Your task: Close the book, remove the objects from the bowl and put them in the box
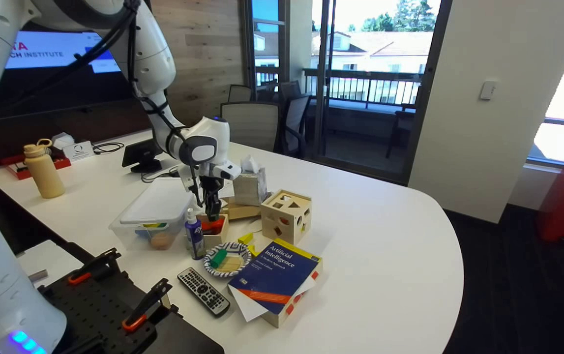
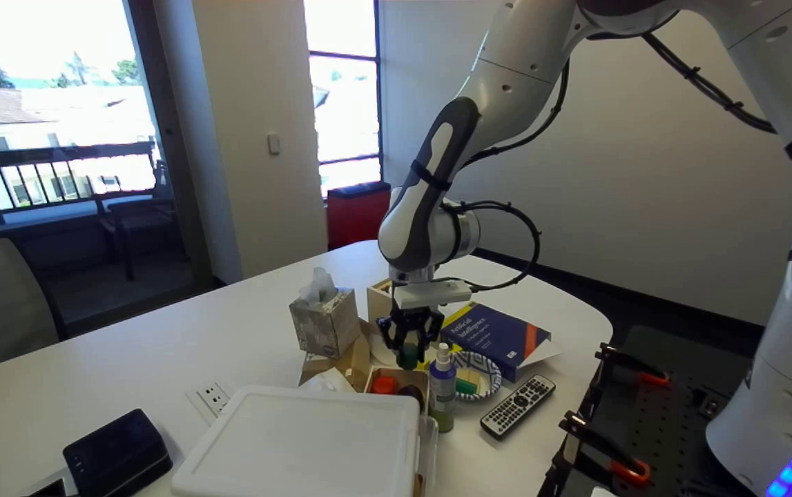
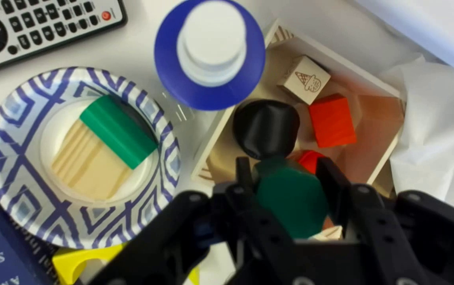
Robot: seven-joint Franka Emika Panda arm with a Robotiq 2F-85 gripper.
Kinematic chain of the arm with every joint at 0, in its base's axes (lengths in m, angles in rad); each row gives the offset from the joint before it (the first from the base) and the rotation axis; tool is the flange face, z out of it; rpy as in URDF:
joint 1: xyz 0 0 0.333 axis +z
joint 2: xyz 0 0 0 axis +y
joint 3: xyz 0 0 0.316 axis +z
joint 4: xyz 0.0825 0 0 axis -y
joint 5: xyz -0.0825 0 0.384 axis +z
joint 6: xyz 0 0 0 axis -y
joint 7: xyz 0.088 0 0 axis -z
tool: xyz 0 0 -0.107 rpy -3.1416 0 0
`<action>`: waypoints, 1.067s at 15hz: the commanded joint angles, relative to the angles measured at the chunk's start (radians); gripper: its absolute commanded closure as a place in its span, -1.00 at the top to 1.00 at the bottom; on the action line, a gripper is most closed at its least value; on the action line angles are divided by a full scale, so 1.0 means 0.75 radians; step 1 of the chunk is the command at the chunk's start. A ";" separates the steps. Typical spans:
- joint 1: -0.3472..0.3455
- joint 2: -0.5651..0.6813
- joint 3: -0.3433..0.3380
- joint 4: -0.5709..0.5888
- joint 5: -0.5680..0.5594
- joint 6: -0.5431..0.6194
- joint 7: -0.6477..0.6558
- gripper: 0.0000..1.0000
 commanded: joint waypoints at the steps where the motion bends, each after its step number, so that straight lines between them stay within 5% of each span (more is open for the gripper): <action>1: -0.042 0.044 0.048 0.047 0.060 -0.035 -0.063 -0.61; 7: -0.028 0.104 0.042 0.108 0.064 -0.036 -0.033 -0.61; 8: -0.037 0.118 0.051 0.125 0.066 -0.052 -0.044 0.39; 13: -0.041 0.123 0.038 0.136 0.067 -0.068 -0.034 0.97; 16: -0.054 0.072 0.013 0.095 0.067 -0.055 -0.024 1.00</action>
